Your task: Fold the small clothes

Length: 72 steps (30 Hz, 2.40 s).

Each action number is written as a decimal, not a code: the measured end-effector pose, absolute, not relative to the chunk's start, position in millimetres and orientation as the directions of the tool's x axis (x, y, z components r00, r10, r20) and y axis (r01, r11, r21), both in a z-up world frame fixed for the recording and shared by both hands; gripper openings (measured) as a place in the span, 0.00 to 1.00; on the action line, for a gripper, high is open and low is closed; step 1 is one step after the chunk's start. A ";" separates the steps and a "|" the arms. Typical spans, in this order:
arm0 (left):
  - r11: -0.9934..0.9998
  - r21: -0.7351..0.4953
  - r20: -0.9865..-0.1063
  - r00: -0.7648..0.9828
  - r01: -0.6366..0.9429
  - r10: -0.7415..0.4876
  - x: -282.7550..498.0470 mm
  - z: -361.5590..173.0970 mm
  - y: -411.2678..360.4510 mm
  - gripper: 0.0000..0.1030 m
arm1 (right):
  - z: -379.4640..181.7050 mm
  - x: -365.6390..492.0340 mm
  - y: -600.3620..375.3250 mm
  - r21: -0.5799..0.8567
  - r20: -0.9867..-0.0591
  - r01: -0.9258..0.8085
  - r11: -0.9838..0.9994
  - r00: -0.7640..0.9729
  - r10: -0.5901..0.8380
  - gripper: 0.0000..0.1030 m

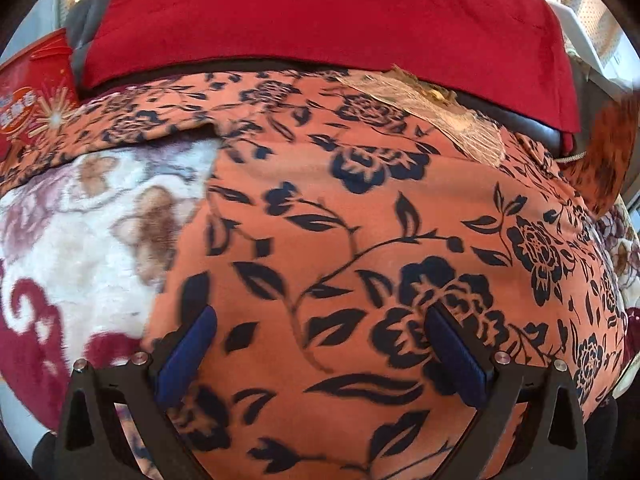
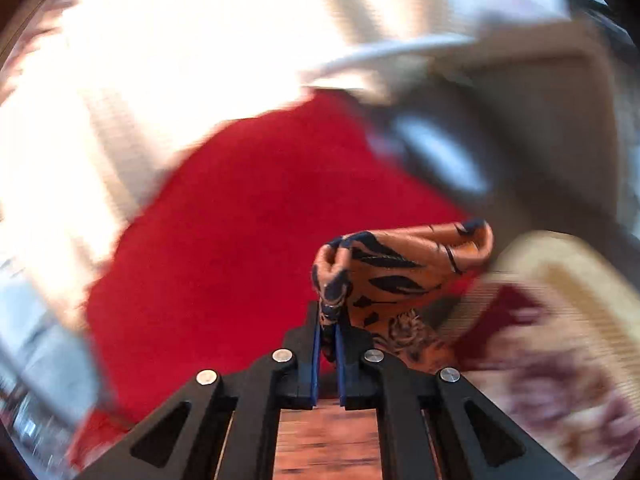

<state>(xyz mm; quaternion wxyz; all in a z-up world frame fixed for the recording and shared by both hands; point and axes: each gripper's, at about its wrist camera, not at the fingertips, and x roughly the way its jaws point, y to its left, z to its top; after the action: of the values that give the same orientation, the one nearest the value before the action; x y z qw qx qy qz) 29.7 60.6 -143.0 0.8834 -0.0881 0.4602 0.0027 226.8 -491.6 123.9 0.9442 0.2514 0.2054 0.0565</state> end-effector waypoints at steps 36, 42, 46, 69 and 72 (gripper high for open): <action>0.748 -0.553 -0.783 0.536 -0.368 -0.315 197.7 -130.3 113.4 0.04 | -119.5 172.4 -347.9 0.579 -0.583 -0.104 0.809 0.641 0.500 0.89; 0.869 -0.384 -0.809 0.567 -0.311 -0.155 161.4 -123.9 92.6 0.05 | -73.1 195.2 -370.6 0.612 -0.488 -0.130 0.780 0.714 0.502 0.89; 0.879 -0.369 -0.834 0.524 -0.302 -0.170 165.8 -156.3 85.9 0.07 | -67.9 253.1 -391.5 0.695 -0.471 -0.074 0.715 0.704 0.531 0.89; 0.324 -0.654 -0.682 0.718 -0.684 0.139 44.9 -125.0 406.3 0.75 | -118.2 185.9 -290.4 0.388 -0.692 -0.197 0.900 0.583 0.426 0.89; 0.255 -0.683 -0.677 0.724 -0.685 0.132 46.3 -142.1 435.5 0.75 | -121.2 184.6 -292.3 0.408 -0.691 -0.177 0.896 0.581 0.429 0.89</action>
<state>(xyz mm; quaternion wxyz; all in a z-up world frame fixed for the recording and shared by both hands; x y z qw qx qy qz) 46.3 435.5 -142.1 0.7508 -0.5462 0.2528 0.2721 184.6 -292.3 -121.2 0.8766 0.1490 0.4237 0.1729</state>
